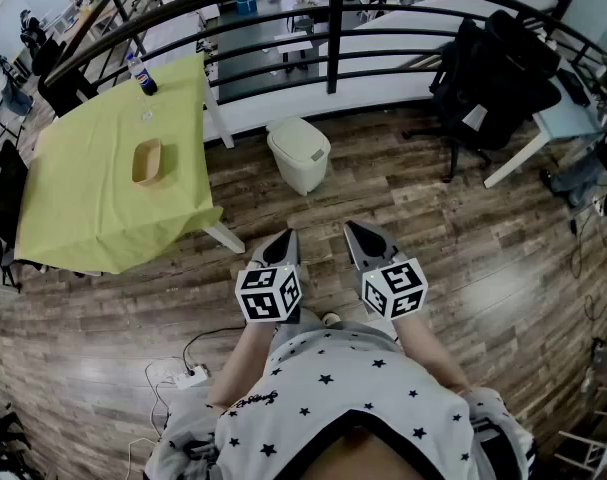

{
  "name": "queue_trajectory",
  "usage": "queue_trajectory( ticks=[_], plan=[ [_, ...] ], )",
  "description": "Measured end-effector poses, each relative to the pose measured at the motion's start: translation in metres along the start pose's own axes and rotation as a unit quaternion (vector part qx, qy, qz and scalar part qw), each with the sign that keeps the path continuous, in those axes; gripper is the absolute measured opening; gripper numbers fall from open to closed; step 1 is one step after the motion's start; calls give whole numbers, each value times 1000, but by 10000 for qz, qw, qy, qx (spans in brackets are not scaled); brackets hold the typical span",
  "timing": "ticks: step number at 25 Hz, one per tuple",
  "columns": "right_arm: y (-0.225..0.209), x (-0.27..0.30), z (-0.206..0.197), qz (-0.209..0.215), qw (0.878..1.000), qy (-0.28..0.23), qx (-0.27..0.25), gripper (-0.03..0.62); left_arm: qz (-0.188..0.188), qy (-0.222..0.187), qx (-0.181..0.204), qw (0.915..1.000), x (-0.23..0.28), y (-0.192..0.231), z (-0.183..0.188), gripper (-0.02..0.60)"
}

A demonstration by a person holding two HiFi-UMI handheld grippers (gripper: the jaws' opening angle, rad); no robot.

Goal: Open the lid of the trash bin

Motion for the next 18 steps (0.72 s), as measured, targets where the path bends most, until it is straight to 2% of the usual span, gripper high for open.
queue_trajectory(
  ticks=[14, 18],
  plan=[
    [0, -30, -16, 5, 10000, 60, -15, -6, -72, -4, 5, 10000, -12, -25, -15, 6],
    [3, -33, -14, 102, 9999, -65, 115, -6, -38, 11, 11, 10000, -18, -27, -17, 6]
  ],
)
Point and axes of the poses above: the fingertips, and each gripper's own axes: x forward along the fingers, y to its left, z out of its top, the point moved 4 cm from there along -x, backward along the fingers, and after that the axes turned 5 degrees about z, right-handed, at the moved point
